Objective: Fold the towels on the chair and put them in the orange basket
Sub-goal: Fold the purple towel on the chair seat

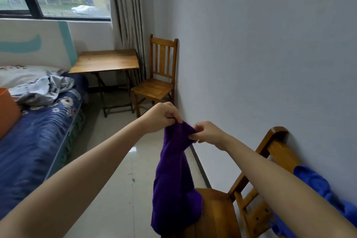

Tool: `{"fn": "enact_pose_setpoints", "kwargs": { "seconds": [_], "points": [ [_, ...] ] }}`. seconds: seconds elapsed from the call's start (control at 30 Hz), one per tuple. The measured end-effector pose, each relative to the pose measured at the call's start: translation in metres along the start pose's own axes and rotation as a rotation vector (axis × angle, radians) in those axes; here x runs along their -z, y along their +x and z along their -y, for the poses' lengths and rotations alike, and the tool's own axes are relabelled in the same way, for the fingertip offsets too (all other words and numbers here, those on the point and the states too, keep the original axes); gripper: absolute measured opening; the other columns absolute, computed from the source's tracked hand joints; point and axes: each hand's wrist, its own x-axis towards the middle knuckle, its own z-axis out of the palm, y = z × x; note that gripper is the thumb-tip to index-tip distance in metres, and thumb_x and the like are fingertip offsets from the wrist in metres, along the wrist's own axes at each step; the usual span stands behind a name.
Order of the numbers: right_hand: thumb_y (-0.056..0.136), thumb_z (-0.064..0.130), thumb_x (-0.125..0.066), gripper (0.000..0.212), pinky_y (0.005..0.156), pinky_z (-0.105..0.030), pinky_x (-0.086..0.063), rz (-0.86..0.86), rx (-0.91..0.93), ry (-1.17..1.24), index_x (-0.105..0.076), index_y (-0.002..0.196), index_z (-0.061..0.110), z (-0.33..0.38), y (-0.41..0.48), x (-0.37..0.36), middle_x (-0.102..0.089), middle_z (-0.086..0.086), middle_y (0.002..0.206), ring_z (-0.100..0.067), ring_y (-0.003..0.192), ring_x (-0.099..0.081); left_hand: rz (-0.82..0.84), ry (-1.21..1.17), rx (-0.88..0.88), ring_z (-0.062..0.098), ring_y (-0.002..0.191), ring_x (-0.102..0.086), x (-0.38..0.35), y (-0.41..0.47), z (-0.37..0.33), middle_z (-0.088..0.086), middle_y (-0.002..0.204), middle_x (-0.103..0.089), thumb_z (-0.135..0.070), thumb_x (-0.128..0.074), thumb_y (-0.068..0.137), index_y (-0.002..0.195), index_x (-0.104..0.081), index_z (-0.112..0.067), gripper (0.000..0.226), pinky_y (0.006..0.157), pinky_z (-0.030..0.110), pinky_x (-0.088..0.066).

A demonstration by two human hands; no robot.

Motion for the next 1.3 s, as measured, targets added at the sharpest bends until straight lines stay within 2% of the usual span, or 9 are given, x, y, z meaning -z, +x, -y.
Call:
{"fn": "enact_pose_setpoints", "kwargs": {
  "seconds": [0.13,0.27,0.47,0.57,0.7,0.9,1.0,1.1,1.3],
  "points": [
    [0.086,-0.001,-0.058,0.015,0.084,-0.035,-0.052,-0.07,0.102,0.143,-0.059,0.075,0.01,0.031,-0.004,0.03,-0.063,-0.005,0.077,-0.019,0.079,-0.061,0.034,-0.044,0.171,0.014,0.093,-0.058,-0.001,-0.009,0.015,-0.011,0.097,-0.052,0.008,-0.055,0.082,0.11,-0.061,-0.016,0.038,0.078,0.025,-0.055],
    [0.084,-0.004,-0.059,0.016,0.081,-0.034,-0.054,-0.034,0.14,0.047,-0.061,0.075,0.009,0.062,-0.009,0.048,-0.066,-0.003,0.073,-0.017,0.075,-0.064,0.075,-0.222,0.252,0.021,0.096,-0.06,-0.005,-0.017,0.026,-0.001,0.097,-0.058,0.006,-0.057,0.081,0.108,-0.053,-0.023,0.04,0.083,0.033,-0.055],
    [0.085,-0.004,-0.057,0.016,0.068,-0.024,-0.055,-0.413,0.15,0.35,-0.06,0.078,0.009,0.092,-0.011,0.086,-0.062,-0.005,0.077,-0.018,0.072,-0.061,0.068,-0.219,0.307,0.022,0.098,-0.063,0.005,-0.02,0.041,0.006,0.105,-0.062,0.004,-0.057,0.083,0.106,-0.052,-0.022,0.035,0.078,0.03,-0.055],
    [0.084,-0.004,-0.058,0.019,0.072,-0.026,-0.052,-0.596,0.137,0.446,-0.058,0.077,0.013,0.095,-0.014,0.109,-0.061,-0.003,0.078,-0.016,0.072,-0.06,0.029,-0.216,0.323,0.022,0.095,-0.064,0.015,-0.022,0.051,0.006,0.102,-0.065,0.001,-0.059,0.083,0.099,-0.057,-0.021,0.027,0.082,0.035,-0.055],
    [0.083,-0.006,-0.058,0.023,0.073,-0.023,-0.05,-0.807,0.095,0.522,-0.057,0.076,0.016,0.094,-0.018,0.13,-0.061,-0.002,0.078,-0.015,0.075,-0.059,-0.075,-0.243,0.333,0.022,0.088,-0.064,0.032,-0.02,0.056,0.008,0.09,-0.065,0.0,-0.062,0.082,0.088,-0.061,-0.014,0.015,0.074,0.028,-0.054],
    [0.082,-0.001,-0.065,0.014,0.073,-0.019,-0.053,-1.0,0.08,0.527,-0.062,0.093,0.007,0.084,-0.023,0.15,-0.062,-0.002,0.08,-0.012,0.073,-0.061,-0.318,-0.579,0.307,0.02,0.084,-0.063,0.067,-0.012,0.056,0.007,0.085,-0.064,-0.004,-0.063,0.082,0.085,-0.06,-0.011,0.008,0.071,0.027,-0.05],
    [0.084,0.001,-0.062,0.014,0.079,-0.024,-0.053,-1.034,0.072,0.534,-0.06,0.083,0.015,0.08,-0.029,0.156,-0.062,0.0,0.083,-0.015,0.083,-0.062,-0.377,-0.864,0.254,0.021,0.089,-0.063,0.08,-0.003,0.046,0.005,0.087,-0.065,-0.003,-0.058,0.084,0.086,-0.062,-0.014,0.012,0.078,0.03,-0.049],
    [0.087,-0.002,-0.056,0.023,0.072,-0.024,-0.053,-1.027,0.107,0.564,-0.056,0.079,0.021,0.076,-0.037,0.154,-0.061,0.0,0.085,-0.015,0.082,-0.061,-0.361,-1.045,0.136,0.019,0.087,-0.062,0.084,0.002,0.031,0.005,0.088,-0.064,-0.002,-0.054,0.086,0.088,-0.061,-0.014,0.014,0.078,0.032,-0.05],
    [0.089,-0.009,-0.047,0.03,0.068,-0.026,-0.05,-0.986,0.068,0.515,-0.05,0.077,0.019,0.042,-0.066,0.135,-0.056,-0.003,0.083,-0.017,0.077,-0.056,-0.306,-1.074,0.08,0.014,0.074,-0.065,0.071,-0.012,0.032,-0.001,0.073,-0.068,-0.003,-0.059,0.074,0.079,-0.059,-0.015,0.013,0.066,0.026,-0.056]
  ]
}}
